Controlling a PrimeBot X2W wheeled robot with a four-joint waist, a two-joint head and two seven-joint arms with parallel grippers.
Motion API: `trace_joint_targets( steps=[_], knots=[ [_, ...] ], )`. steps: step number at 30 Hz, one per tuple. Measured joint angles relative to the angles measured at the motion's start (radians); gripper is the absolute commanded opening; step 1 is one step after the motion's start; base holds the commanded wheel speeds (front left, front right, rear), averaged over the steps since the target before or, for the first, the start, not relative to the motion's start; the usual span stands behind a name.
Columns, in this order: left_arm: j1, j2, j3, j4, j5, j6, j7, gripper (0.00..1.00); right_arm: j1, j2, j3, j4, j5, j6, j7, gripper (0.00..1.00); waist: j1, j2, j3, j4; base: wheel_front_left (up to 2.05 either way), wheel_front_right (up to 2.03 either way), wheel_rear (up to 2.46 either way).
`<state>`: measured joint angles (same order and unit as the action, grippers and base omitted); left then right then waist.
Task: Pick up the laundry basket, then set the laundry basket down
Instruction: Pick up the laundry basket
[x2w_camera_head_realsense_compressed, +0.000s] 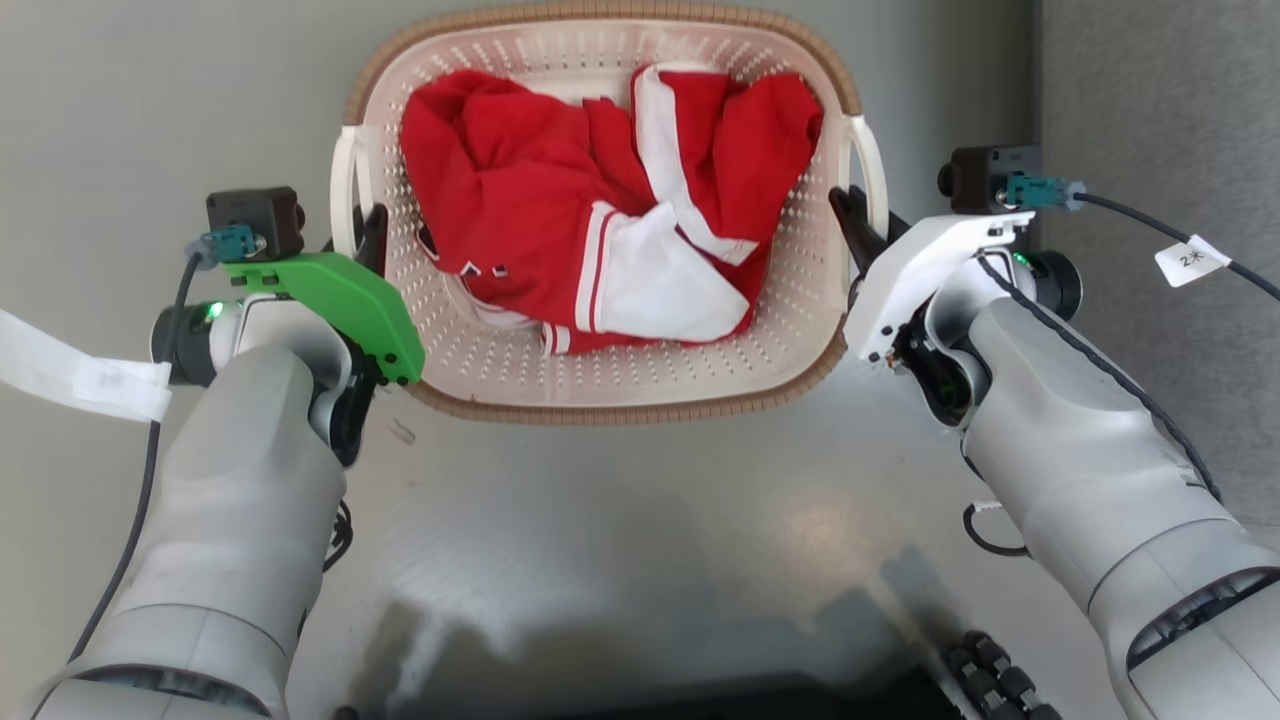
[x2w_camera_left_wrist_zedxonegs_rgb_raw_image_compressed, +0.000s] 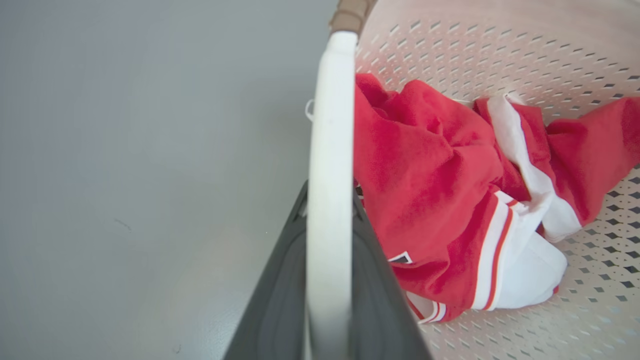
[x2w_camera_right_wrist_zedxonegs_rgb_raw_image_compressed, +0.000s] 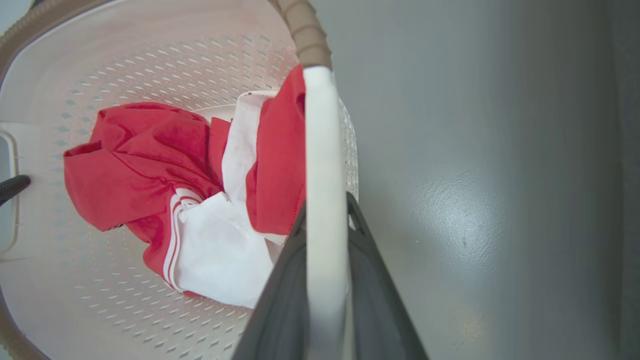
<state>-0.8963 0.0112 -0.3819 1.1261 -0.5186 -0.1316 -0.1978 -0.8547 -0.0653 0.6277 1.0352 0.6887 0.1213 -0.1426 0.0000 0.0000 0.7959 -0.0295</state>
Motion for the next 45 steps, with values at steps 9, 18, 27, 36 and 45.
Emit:
trace_joint_targets(
  steps=[9,18,27,36,45],
  knots=[
    [0.028,0.0,-0.04,0.014,-0.052,0.0,0.037,0.0,0.012,-0.001,0.04,0.018,0.051,-0.001,0.057,0.0,0.0,0.0,-0.11,-0.005,0.0,0.0,0.0],
    [0.083,0.002,-0.086,0.012,-0.114,0.0,0.082,0.0,0.05,-0.002,0.072,0.033,0.095,-0.001,0.101,0.0,0.0,0.0,-0.224,-0.009,0.0,0.0,0.0],
    [0.166,0.002,-0.128,0.018,-0.168,0.0,0.116,0.0,0.113,-0.001,0.115,0.044,0.135,-0.001,0.159,0.0,-0.0001,0.0,-0.339,-0.012,0.0,0.0,0.0],
    [0.253,0.003,-0.163,0.019,-0.226,0.0,0.149,0.0,0.186,-0.001,0.153,0.048,0.176,-0.001,0.203,0.0,-0.0001,0.0,-0.455,-0.017,0.0,0.0,0.0],
    [0.33,0.004,-0.197,0.028,-0.269,0.0,0.189,0.0,0.267,0.0,0.192,0.046,0.225,-0.008,0.251,0.0,-0.0001,0.0,-0.57,-0.023,0.0,0.0,0.0]
  ],
)
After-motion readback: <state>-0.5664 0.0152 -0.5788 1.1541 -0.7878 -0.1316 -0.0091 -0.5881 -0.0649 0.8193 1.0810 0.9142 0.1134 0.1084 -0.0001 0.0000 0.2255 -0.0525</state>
